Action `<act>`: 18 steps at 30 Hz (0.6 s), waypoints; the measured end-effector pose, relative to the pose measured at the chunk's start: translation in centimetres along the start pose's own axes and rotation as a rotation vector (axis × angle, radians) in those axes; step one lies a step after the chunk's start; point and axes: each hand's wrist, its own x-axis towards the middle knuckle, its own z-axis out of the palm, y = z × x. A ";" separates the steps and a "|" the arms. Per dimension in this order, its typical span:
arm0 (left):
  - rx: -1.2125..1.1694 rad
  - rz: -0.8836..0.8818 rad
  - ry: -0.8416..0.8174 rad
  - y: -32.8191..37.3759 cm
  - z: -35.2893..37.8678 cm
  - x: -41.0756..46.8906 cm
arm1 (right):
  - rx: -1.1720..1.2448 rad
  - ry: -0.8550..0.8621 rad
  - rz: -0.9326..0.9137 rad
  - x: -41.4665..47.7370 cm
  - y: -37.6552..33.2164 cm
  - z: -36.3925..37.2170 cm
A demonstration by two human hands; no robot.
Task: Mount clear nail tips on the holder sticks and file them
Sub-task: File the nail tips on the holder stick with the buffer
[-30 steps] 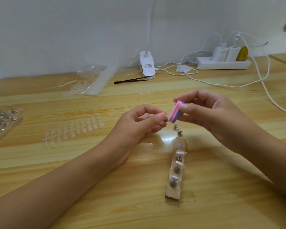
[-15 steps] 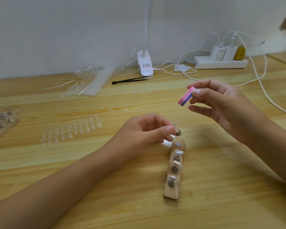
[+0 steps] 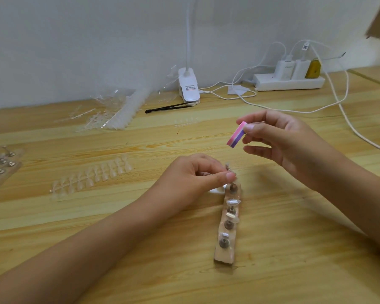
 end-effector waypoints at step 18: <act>0.226 0.144 -0.254 -0.5 -1.0 -1.9 | 0.019 0.012 -0.007 -0.2 -0.5 -0.3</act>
